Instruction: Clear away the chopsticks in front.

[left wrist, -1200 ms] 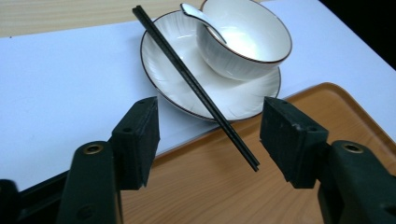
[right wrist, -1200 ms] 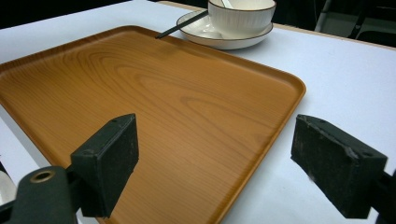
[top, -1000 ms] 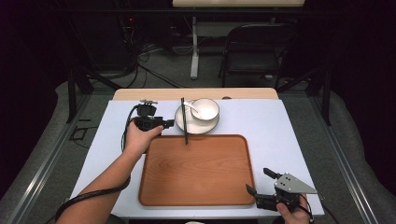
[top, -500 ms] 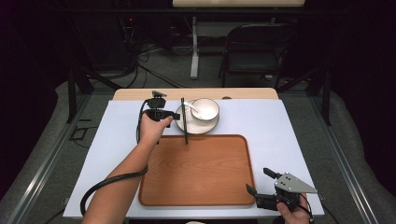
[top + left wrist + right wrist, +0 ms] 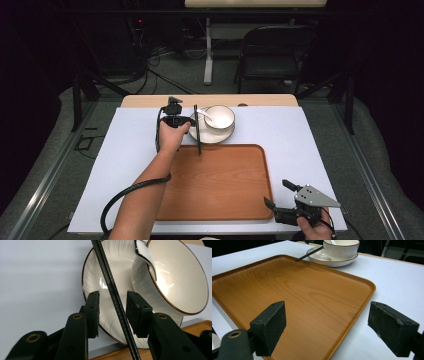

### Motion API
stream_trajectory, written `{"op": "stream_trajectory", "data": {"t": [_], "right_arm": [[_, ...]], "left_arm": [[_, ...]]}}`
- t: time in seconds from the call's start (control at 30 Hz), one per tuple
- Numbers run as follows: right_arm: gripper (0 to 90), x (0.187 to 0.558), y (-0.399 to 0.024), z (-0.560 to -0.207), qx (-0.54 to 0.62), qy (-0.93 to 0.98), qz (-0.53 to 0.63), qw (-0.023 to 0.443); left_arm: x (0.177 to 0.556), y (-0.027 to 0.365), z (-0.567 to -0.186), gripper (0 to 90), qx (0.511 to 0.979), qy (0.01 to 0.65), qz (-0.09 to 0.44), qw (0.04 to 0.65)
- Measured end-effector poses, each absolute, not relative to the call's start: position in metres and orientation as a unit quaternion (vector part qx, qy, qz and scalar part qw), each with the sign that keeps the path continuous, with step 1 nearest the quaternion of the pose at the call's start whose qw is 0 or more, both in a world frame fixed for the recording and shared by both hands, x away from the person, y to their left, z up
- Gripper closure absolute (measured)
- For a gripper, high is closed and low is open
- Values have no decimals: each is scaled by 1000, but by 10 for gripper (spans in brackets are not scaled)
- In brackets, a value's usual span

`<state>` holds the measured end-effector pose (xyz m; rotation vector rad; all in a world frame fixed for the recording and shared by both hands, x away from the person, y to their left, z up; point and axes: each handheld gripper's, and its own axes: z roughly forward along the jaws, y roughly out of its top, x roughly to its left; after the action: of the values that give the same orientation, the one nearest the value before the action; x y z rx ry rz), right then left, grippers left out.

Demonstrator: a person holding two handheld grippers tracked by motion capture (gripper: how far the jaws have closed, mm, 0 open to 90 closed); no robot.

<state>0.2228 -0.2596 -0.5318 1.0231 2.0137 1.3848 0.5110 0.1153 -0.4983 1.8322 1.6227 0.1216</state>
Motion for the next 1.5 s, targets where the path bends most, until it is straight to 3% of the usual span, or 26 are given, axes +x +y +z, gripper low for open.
{"op": "stream_trajectory", "data": {"t": [1.23,1.5], "right_arm": [[146,223,-261,-532,376,734,511,242],[146,223,-261,-532,375,734,511,242]], "left_arm": [[529,104,-515,847,669,686,-21,286],[528,109,-512,854,662,693,-22,286]]}}
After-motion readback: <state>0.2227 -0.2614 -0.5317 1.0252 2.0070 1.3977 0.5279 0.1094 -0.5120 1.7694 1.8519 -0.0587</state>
